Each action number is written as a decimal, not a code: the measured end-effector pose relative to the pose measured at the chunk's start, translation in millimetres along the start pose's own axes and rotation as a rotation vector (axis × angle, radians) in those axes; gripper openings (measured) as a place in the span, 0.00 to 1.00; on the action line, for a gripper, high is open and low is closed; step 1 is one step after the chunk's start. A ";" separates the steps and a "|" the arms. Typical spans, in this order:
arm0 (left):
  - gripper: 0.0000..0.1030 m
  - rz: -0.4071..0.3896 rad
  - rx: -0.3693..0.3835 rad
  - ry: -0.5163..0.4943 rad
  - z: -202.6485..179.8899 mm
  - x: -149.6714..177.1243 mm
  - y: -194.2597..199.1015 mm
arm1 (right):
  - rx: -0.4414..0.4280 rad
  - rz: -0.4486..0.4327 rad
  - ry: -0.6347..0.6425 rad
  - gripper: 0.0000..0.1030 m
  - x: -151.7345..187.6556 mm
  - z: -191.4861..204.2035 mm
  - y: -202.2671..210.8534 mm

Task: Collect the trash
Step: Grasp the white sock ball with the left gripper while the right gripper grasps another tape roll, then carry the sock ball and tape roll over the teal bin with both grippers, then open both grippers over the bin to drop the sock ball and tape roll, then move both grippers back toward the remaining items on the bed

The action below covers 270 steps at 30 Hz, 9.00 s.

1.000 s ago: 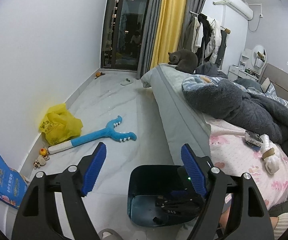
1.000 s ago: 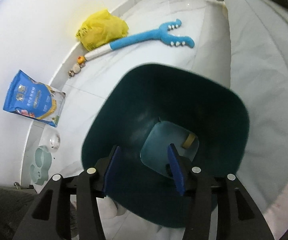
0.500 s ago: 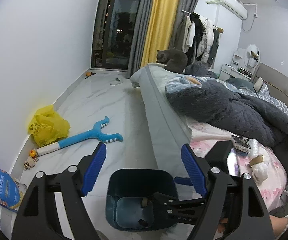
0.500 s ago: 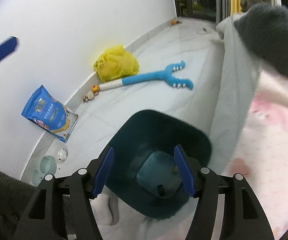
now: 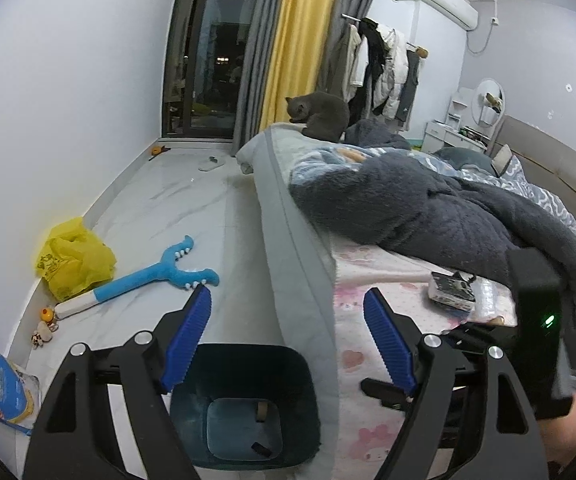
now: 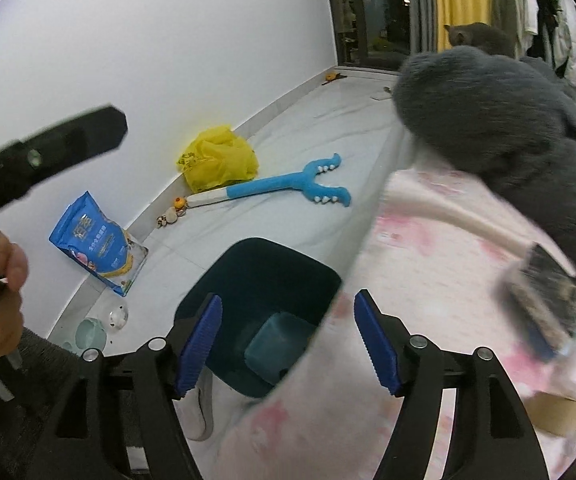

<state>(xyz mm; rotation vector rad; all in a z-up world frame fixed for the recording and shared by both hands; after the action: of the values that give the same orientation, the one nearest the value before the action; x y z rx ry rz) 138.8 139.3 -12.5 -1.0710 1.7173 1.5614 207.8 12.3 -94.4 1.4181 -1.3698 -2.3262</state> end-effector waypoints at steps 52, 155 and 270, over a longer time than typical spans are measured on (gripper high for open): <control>0.84 0.337 0.444 -0.018 -206.5 92.4 -97.8 | -0.198 0.015 -0.592 0.83 66.1 -177.4 70.2; 0.36 0.491 0.032 0.067 53.5 141.9 -95.9 | -0.232 0.048 -0.326 0.47 -14.7 -25.4 -55.5; 0.93 0.058 0.099 -0.047 -29.6 4.8 -6.2 | 0.173 -0.070 0.022 0.87 -7.7 -28.2 34.9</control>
<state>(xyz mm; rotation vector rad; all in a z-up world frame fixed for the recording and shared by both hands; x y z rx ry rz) 144.5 109.3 -15.4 -0.9364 1.7877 1.5079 221.1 -22.7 -68.6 1.5570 -1.5731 -2.2742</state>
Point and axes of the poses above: each gripper's, at about its wrist camera, not at the fingertips, and y roughly against the way its jaws point, z to its left, x to its underside, the point moved 3 cm from there along -y, roughly the way its jaws point, and after that the axes turned 1 degree about -z, right-handed, at the moved point
